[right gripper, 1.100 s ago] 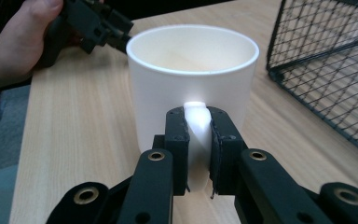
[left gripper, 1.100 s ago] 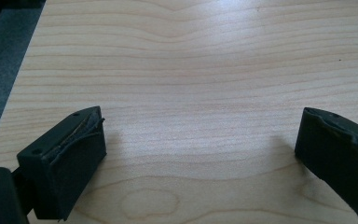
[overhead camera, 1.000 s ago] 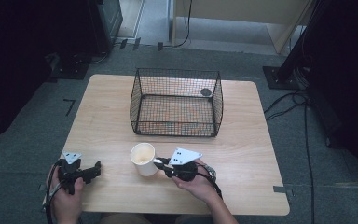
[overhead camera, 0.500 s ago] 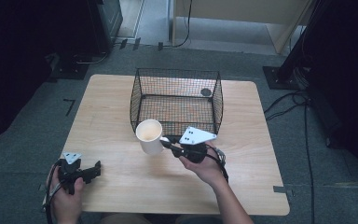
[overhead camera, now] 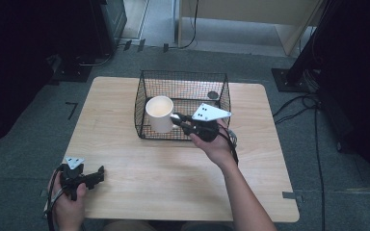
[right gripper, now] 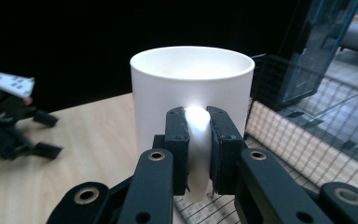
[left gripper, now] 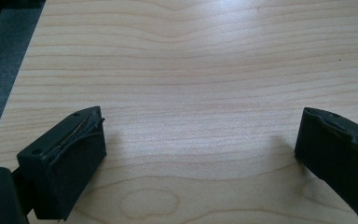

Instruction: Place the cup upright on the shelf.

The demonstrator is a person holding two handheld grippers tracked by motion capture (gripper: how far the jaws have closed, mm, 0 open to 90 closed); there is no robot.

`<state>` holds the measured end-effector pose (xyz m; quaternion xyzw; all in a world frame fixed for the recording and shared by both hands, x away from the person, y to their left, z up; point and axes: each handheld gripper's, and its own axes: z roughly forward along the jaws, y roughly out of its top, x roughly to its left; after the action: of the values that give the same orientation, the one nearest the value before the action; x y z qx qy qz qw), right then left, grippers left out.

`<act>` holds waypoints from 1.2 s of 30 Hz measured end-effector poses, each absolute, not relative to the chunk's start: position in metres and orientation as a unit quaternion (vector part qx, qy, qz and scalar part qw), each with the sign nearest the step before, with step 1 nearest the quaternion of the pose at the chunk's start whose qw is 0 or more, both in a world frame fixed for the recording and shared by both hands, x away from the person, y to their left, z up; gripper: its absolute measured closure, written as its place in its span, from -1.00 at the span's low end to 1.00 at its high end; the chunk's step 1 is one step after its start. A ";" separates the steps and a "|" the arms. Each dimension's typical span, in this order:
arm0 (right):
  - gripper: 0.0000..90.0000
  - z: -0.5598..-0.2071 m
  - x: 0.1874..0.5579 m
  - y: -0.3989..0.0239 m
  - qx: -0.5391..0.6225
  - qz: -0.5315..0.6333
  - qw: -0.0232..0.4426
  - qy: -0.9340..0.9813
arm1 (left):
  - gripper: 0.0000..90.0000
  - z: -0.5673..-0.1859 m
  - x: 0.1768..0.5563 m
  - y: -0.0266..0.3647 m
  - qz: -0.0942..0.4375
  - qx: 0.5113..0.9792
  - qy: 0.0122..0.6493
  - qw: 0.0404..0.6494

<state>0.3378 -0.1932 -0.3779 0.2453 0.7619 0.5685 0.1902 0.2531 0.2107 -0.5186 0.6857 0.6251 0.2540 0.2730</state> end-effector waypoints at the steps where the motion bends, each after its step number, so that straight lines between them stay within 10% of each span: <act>1: 0.80 -0.376 0.342 -0.194 0.244 0.568 0.194 0.762 | -0.96 -0.519 0.253 0.211 0.254 0.686 0.625 0.273; 36: 0.80 -0.423 0.469 -0.196 0.243 0.552 0.189 0.775 | -0.96 -0.518 0.253 0.211 0.253 0.688 0.624 0.271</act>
<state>0.4687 -0.1955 -0.4229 0.2429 0.7748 0.5521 0.1893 0.2530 0.2110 -0.5185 0.6875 0.6242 0.2531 0.2714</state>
